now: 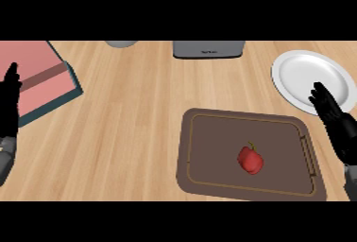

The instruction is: Pick the bell pepper from the tray and place it in the plate

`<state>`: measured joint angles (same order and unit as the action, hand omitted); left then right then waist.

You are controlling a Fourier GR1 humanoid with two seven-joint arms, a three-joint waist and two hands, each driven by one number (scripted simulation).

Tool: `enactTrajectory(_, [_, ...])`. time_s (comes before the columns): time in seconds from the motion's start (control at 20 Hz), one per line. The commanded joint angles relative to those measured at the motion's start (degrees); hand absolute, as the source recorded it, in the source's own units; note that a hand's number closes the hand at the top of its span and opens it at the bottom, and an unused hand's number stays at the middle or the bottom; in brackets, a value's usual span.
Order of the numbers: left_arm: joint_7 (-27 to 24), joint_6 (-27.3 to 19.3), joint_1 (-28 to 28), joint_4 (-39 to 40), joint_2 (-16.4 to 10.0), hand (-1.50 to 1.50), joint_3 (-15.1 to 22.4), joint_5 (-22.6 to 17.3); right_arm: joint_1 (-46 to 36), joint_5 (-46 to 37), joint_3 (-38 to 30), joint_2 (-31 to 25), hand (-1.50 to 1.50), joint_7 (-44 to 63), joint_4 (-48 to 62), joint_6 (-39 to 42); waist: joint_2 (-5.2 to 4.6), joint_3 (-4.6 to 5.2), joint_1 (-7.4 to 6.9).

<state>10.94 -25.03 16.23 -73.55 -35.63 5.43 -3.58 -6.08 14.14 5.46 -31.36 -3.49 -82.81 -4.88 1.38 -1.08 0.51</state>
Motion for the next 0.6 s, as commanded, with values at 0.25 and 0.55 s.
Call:
enactTrajectory(0.25, [-4.7, 9.9, -3.3, -4.8, 10.1, 0.00, 2.3, -9.7, 6.7, 4.5, -3.4, 5.4, 1.50, -13.0, -10.2, 1.7, -0.97, 1.11, 0.96])
enactTrajectory(0.55, [-5.1, 13.2, -8.4, -5.9, 10.9, 0.00, 2.6, -12.7, 16.4, -4.9, -8.1, 13.1, -1.50, -28.4, -7.7, -16.5, -0.82, 0.93, 1.38])
